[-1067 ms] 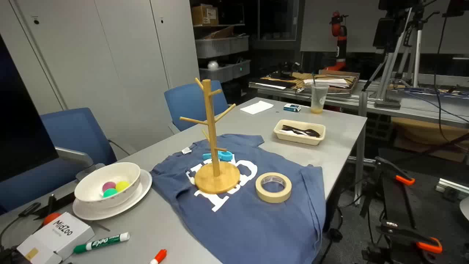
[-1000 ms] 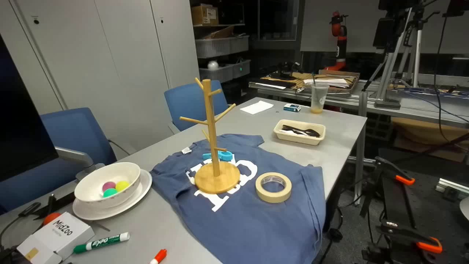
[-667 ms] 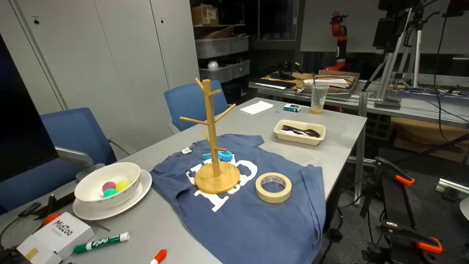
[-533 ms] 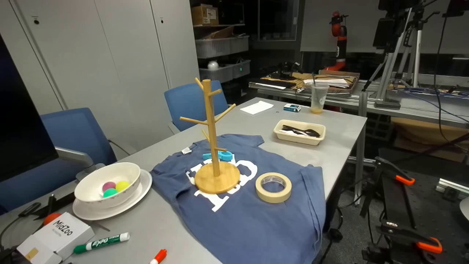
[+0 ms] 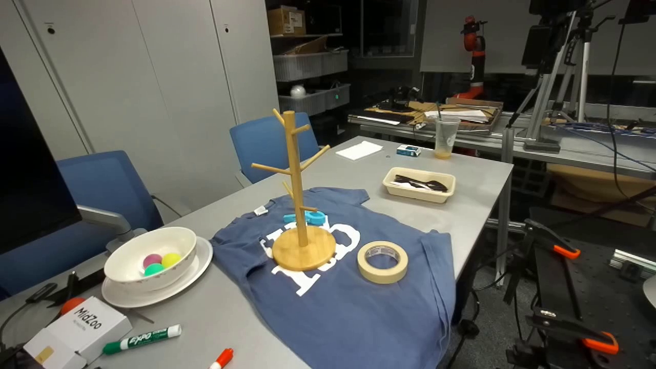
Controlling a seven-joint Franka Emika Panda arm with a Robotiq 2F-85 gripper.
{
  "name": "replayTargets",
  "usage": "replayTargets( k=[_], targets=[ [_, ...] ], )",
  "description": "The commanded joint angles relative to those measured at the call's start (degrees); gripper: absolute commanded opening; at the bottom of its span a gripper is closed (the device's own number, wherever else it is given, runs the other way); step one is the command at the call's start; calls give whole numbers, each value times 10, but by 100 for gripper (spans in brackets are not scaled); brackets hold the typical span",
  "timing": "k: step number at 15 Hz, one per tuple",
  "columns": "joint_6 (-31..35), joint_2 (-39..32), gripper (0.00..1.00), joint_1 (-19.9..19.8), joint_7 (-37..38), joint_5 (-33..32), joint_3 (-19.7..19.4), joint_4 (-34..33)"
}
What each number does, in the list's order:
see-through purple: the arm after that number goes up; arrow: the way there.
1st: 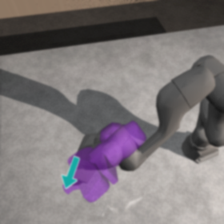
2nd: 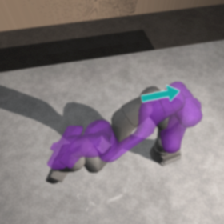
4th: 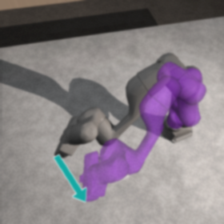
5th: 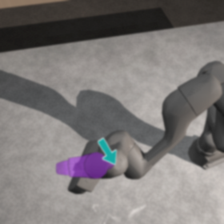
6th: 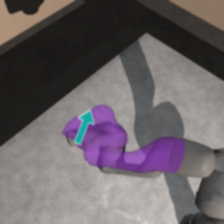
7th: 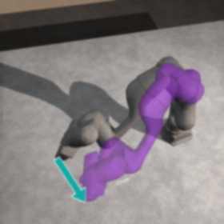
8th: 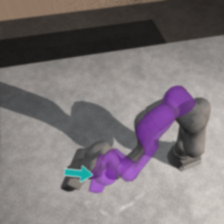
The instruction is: Hang the tape on the wooden rack
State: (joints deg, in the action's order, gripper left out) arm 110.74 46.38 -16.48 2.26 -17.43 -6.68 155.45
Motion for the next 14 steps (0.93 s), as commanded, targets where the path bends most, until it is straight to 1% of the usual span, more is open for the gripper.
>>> replayTargets(
  k=[1,2,5,6,7,8,12,14],
  targets=[
    [-35,-60,100,37,8,33,16,-105],
    [-34,-63,100,43,6,40,18,-114],
    [-44,-117,100,77,18,75,43,-206],
    [-46,-135,100,82,27,80,49,-229],
    [-15,-75,100,72,16,60,37,-159],
    [-16,-90,100,77,20,62,42,-176],
    [-16,-89,100,76,19,61,35,-166],
    [-11,-92,100,76,25,62,38,-159]
  ],
)
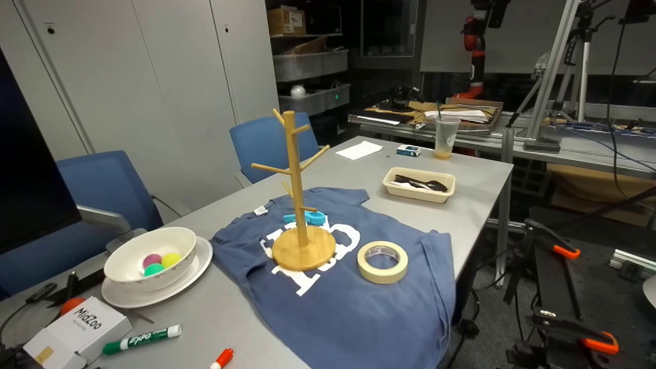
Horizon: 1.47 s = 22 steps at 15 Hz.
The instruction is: Hang the tape on the wooden rack
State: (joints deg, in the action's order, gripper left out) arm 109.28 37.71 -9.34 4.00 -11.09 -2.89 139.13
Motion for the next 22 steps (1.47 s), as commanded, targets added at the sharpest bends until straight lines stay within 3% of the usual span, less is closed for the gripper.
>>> replayTargets(
  k=[1,12,13,18,22],
  targets=[
    [9,-10,100,9,8,3,1,13],
    [121,-92,100,69,21,104,20,119],
    [109,-80,100,56,20,80,22,114],
    [110,-85,100,57,19,82,22,115],
    [177,-116,100,62,39,83,35,126]
  ],
)
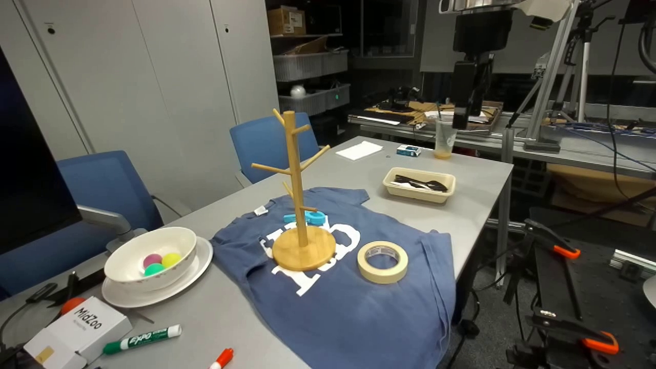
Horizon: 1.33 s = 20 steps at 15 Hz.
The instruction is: Hang the tape on the wooden rack
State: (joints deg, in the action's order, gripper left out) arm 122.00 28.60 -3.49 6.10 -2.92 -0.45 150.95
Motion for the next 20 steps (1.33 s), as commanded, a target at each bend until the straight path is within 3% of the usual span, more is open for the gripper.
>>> replayTargets(
  k=[1,10,12,13,20],
  targets=[
    [76,-36,100,3,26,1,15,14],
    [267,-203,100,-6,86,-19,34,23],
    [271,-234,100,-3,92,-15,27,16],
    [257,-196,100,4,77,-9,23,34],
    [279,-256,100,7,81,-9,21,15]
  ],
)
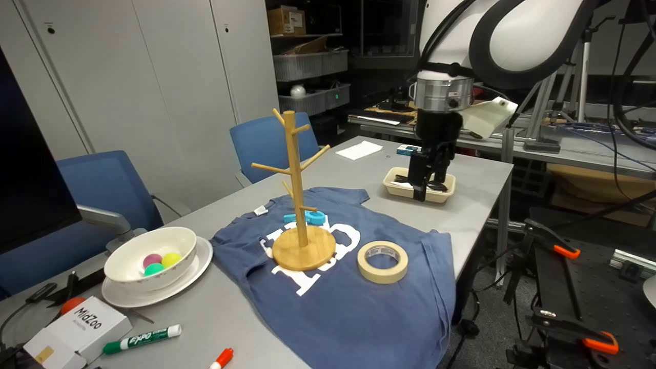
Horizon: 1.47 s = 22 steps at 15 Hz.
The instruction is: Hang the tape on the wooden rack
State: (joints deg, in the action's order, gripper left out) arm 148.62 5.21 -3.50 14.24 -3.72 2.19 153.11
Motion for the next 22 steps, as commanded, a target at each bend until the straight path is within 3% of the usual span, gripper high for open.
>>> replayTargets(
  k=[1,10,15,16,17,22],
  targets=[
    [24,-41,100,7,8,-9,-4,-11],
    [132,-203,100,33,10,-10,-22,-75],
    [132,-292,100,46,-8,19,-29,-141],
    [125,-302,100,41,-14,29,-24,-149],
    [129,-269,100,48,-12,23,-31,-120],
    [132,-298,100,52,-14,21,-34,-138]
  ],
)
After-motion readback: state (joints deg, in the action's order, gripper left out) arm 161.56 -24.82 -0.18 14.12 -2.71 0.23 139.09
